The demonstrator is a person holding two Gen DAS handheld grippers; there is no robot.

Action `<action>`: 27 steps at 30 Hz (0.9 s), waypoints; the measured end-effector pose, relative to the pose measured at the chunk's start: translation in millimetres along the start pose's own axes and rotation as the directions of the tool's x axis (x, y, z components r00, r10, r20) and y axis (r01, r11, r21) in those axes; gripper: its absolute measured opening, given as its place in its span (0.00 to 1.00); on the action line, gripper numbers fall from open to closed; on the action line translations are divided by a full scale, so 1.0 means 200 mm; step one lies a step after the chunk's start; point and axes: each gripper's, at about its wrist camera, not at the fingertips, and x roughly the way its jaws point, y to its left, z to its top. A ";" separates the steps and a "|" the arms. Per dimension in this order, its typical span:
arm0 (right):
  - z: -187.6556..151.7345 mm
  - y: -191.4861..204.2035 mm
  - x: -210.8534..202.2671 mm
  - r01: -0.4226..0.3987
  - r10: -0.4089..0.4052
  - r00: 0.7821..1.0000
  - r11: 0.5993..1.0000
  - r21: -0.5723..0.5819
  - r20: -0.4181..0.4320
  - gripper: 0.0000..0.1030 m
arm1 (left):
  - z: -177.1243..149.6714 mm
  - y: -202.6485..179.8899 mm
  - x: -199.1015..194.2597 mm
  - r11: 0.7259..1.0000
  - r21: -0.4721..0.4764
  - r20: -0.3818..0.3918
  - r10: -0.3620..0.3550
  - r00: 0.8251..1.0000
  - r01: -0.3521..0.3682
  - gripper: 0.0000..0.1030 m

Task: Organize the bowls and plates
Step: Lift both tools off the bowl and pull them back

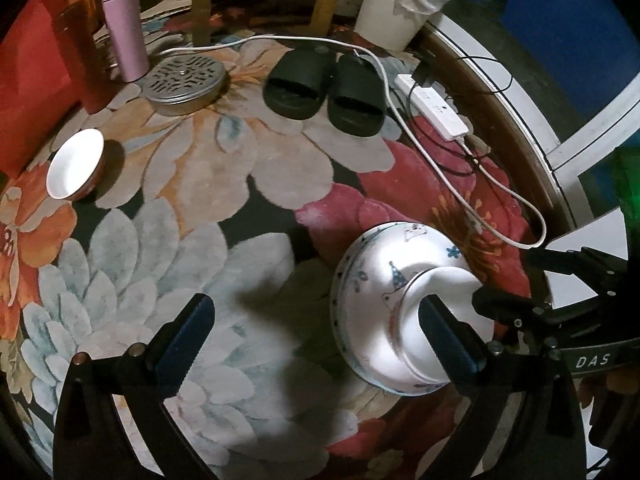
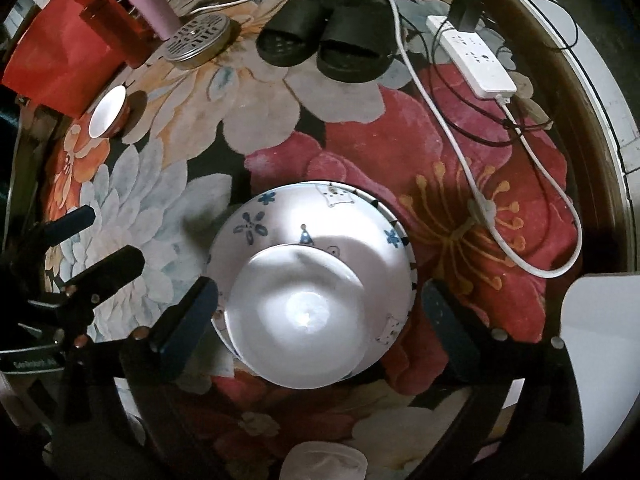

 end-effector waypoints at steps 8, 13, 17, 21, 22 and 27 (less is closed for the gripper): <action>-0.01 0.08 0.00 -0.016 0.016 1.000 1.000 -0.019 0.000 1.00 | -0.03 0.10 -0.04 1.000 -0.021 0.005 0.023 1.000 -0.023 0.99; -0.01 0.14 0.00 -0.026 0.026 1.000 0.999 -0.033 -0.004 1.00 | -0.04 0.16 -0.05 0.999 -0.035 0.006 0.033 0.999 -0.033 0.99; -0.01 0.19 0.01 -0.030 0.029 1.000 0.999 -0.045 -0.008 1.00 | -0.06 0.22 -0.06 0.998 -0.051 0.006 0.043 0.999 -0.042 0.99; -0.01 0.23 0.02 -0.033 0.032 0.999 0.998 -0.060 -0.014 1.00 | -0.08 0.28 -0.07 0.997 -0.065 0.007 0.052 0.999 -0.052 0.99; -0.01 0.25 0.02 -0.034 0.033 0.999 0.997 -0.064 -0.015 1.00 | -0.09 0.29 -0.07 0.996 -0.071 0.007 0.054 0.998 -0.054 0.99; -0.01 0.30 0.04 -0.036 0.034 0.999 0.996 -0.081 -0.019 1.00 | -0.11 0.37 -0.07 0.994 -0.090 0.003 0.062 0.998 -0.061 0.99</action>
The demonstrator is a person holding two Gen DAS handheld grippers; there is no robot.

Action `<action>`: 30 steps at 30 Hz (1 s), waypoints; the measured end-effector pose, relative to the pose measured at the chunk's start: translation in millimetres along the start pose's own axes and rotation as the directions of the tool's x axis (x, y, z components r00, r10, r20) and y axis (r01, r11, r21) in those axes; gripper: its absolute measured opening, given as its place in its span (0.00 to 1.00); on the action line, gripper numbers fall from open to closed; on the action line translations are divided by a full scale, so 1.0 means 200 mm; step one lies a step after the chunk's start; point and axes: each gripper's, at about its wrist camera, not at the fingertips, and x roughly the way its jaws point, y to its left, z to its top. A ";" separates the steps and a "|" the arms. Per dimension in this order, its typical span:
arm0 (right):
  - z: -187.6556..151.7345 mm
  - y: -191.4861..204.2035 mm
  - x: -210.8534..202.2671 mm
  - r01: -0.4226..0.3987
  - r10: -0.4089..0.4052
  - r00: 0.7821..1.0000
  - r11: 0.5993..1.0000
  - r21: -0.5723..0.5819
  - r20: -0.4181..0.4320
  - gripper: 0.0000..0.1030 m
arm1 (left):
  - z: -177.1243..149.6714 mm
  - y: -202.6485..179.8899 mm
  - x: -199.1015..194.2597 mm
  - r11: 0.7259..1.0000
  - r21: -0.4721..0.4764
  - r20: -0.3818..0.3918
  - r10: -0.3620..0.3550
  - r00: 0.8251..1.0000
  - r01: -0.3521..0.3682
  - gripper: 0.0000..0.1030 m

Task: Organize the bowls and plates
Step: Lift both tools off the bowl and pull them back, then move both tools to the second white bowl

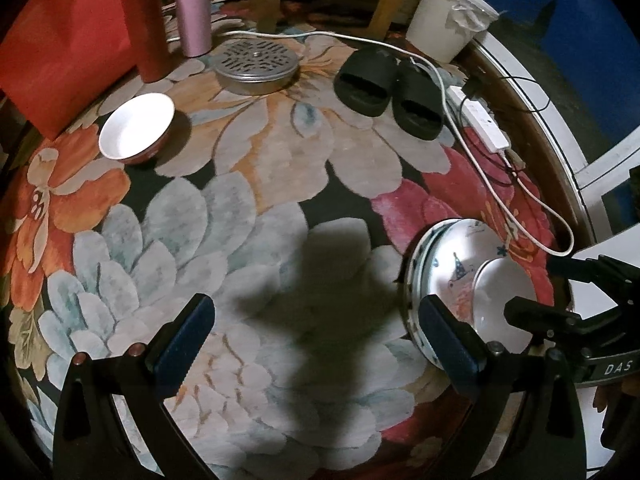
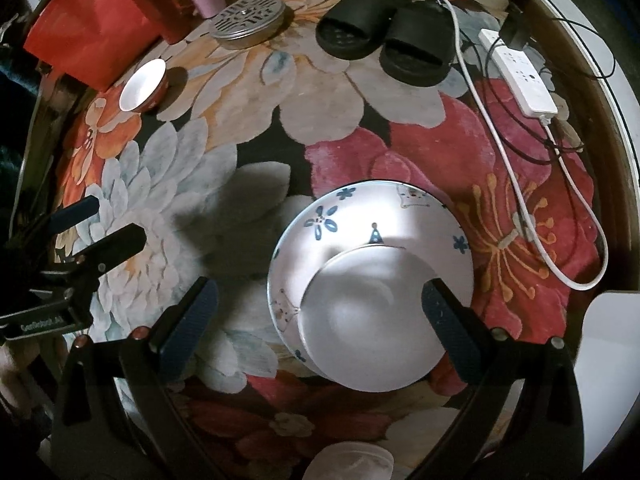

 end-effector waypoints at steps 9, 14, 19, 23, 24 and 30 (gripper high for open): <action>0.01 0.09 0.03 -0.005 0.005 1.000 1.000 -0.025 0.005 1.00 | -0.04 0.14 0.01 0.999 -0.041 -0.003 0.019 1.000 -0.019 0.99; 0.02 0.15 0.06 -0.009 0.009 1.000 0.999 -0.044 -0.003 1.00 | -0.06 0.23 0.01 0.997 -0.069 -0.003 0.033 0.999 -0.033 0.99; 0.02 0.21 0.08 -0.011 0.010 1.000 0.998 -0.066 -0.010 1.00 | -0.08 0.32 0.01 0.994 -0.098 -0.001 0.041 0.999 -0.041 0.99; 0.02 0.26 0.10 -0.012 0.011 1.000 0.997 -0.081 -0.017 1.00 | -0.09 0.38 0.01 0.992 -0.122 0.000 0.046 0.999 -0.046 0.99; 0.02 0.27 0.11 -0.013 0.011 1.000 0.996 -0.087 -0.018 1.00 | -0.10 0.41 0.01 0.991 -0.129 0.002 0.047 0.999 -0.046 0.99; 0.04 0.33 0.14 -0.012 0.010 1.000 0.994 -0.109 -0.023 1.00 | -0.11 0.51 0.03 0.985 -0.168 0.004 0.049 0.999 -0.048 0.99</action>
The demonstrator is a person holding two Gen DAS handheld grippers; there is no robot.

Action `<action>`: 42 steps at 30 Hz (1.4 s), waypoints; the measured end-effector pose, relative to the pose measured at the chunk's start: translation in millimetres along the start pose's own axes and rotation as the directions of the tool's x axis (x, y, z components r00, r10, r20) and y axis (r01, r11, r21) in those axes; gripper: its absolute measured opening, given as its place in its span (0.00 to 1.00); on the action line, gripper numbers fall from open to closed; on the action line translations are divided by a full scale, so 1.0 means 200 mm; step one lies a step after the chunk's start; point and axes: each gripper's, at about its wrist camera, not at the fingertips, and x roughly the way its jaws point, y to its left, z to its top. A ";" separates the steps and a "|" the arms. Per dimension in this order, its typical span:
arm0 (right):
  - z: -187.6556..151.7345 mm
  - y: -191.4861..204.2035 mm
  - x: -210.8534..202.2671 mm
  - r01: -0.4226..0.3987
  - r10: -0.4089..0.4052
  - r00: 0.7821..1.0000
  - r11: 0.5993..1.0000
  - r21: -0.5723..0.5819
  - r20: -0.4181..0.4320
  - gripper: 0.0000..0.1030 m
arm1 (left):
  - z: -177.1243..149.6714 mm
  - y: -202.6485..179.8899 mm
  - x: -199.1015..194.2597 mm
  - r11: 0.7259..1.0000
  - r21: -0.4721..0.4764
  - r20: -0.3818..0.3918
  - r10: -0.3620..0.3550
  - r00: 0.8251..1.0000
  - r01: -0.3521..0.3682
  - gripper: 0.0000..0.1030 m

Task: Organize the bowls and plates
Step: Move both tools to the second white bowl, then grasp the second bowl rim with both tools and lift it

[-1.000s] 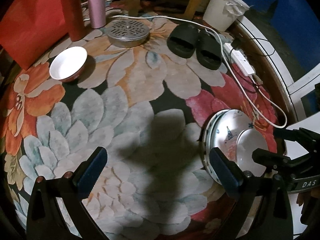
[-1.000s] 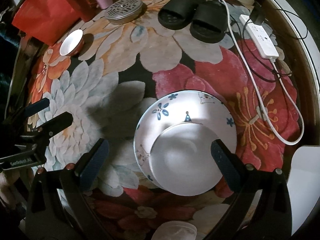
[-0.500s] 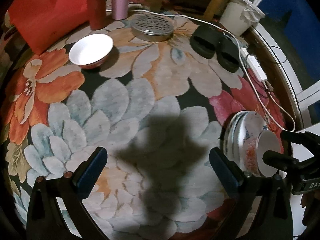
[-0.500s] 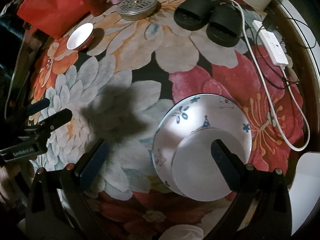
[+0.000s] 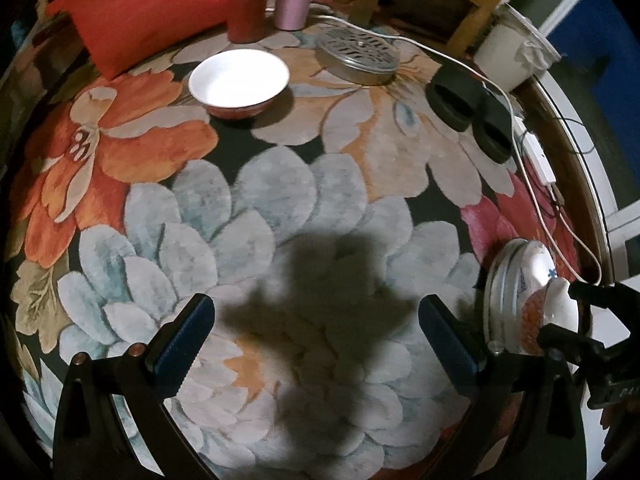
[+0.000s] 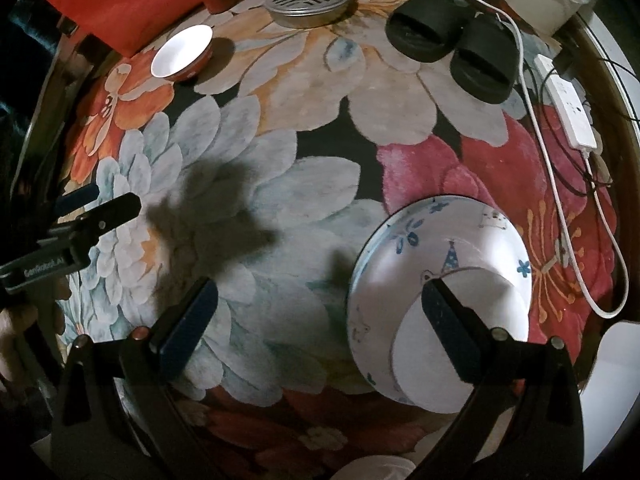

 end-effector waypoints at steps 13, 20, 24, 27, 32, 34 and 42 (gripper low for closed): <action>0.09 0.10 0.13 -0.009 0.008 1.000 0.999 -0.034 -0.019 1.00 | 0.04 0.26 0.10 0.994 -0.108 0.017 0.006 1.000 -0.004 0.99; 0.25 0.17 0.22 -0.069 0.068 0.997 0.997 -0.039 -0.020 1.00 | 0.09 0.47 0.15 0.982 -0.190 0.024 0.021 0.999 -0.016 0.99; 0.44 0.22 0.26 -0.079 0.080 0.997 0.995 -0.062 0.008 1.00 | 0.16 0.58 0.18 0.977 -0.211 0.026 0.033 0.999 -0.026 0.99; 0.59 0.25 0.28 -0.085 0.089 0.995 0.993 -0.080 0.044 1.00 | 0.22 0.65 0.20 0.974 -0.225 0.024 0.035 0.999 -0.028 0.99; 0.86 0.30 0.41 -0.201 0.202 0.977 0.979 -0.019 0.070 0.98 | 0.39 0.72 0.25 0.973 -0.228 0.041 0.057 0.998 -0.046 0.98; 0.95 0.34 0.45 -0.246 0.246 0.967 0.969 -0.007 0.069 0.98 | 0.48 0.74 0.26 0.971 -0.234 0.062 0.057 0.996 -0.041 0.97; 1.21 0.46 0.62 -0.349 0.344 0.936 0.934 0.080 0.071 0.75 | 0.79 0.73 0.32 0.973 -0.233 0.119 0.036 0.992 -0.007 0.79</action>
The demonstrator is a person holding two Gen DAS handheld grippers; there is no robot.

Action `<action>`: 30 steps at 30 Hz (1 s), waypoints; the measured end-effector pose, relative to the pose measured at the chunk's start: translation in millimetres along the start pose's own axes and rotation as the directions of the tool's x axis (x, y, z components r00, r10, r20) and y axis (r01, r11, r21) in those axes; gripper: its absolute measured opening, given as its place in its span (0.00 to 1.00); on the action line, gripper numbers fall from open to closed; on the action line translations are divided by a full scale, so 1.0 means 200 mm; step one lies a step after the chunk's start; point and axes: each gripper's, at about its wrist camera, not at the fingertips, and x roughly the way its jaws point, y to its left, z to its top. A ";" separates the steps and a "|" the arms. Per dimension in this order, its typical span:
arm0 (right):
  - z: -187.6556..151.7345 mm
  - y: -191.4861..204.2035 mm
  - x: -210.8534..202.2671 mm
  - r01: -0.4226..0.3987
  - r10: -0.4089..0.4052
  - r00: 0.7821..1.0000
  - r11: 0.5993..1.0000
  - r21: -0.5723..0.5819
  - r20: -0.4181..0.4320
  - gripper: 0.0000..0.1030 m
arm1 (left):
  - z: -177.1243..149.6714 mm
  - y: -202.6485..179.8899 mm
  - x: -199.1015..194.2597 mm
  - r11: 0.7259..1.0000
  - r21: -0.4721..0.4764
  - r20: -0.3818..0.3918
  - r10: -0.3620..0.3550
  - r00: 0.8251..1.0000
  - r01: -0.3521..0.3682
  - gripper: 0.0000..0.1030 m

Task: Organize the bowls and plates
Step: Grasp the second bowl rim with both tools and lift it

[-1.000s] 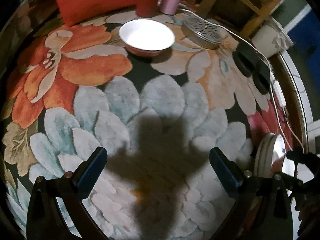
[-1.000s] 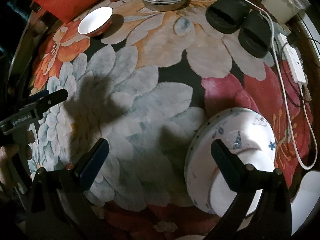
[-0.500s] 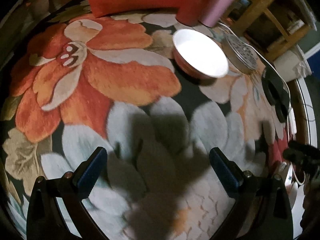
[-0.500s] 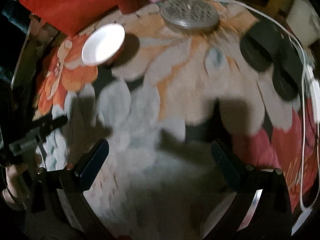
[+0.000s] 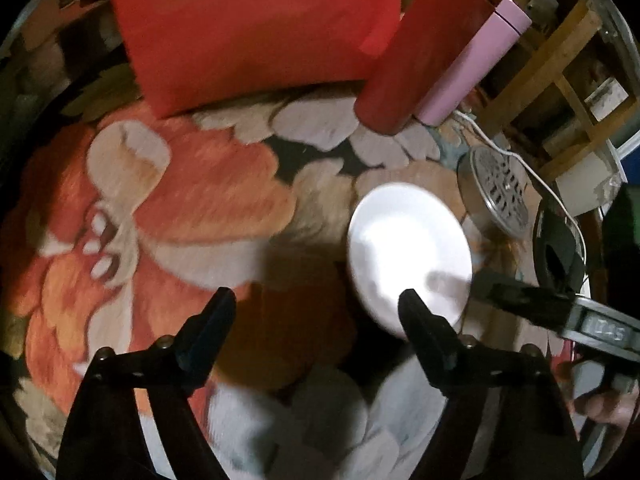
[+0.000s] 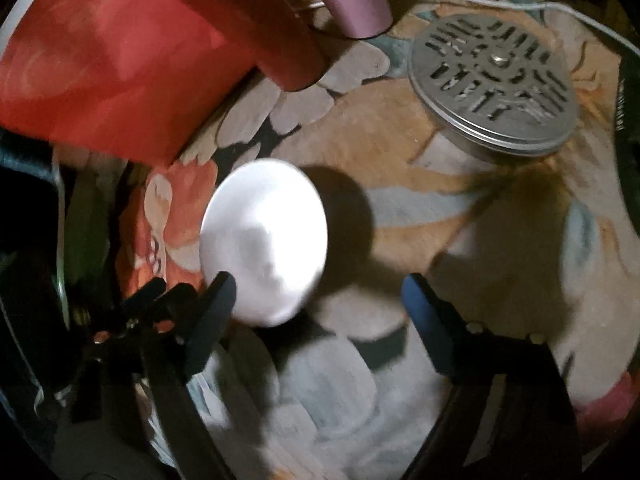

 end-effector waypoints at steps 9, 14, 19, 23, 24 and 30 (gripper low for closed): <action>0.08 0.00 0.18 -0.035 0.035 0.997 0.999 0.010 -0.065 0.32 | 0.08 -0.05 0.23 0.998 -0.048 -0.083 -0.048 0.995 0.045 0.29; 0.07 0.02 0.26 -0.015 0.013 0.997 1.000 -0.026 -0.081 0.15 | 0.07 -0.13 0.30 0.999 0.009 -0.103 -0.033 0.994 0.034 0.20; 0.04 0.01 0.25 -0.014 0.011 0.996 0.999 -0.036 -0.088 0.11 | 0.04 -0.11 0.27 0.999 0.001 -0.105 -0.043 0.994 0.044 0.17; 0.02 0.03 0.20 -0.014 0.010 0.996 0.999 -0.045 -0.086 0.11 | 0.01 -0.12 0.21 0.999 0.013 -0.104 -0.029 0.994 0.031 0.17; 0.02 0.04 0.18 -0.014 0.010 0.996 0.999 -0.048 -0.083 0.11 | 0.00 -0.11 0.19 0.999 0.008 -0.102 -0.031 0.994 0.032 0.17; -0.05 0.16 0.07 -0.020 0.013 0.996 0.997 -0.081 -0.084 0.11 | -0.05 -0.11 -0.01 1.000 0.030 -0.067 0.006 0.998 -0.004 0.17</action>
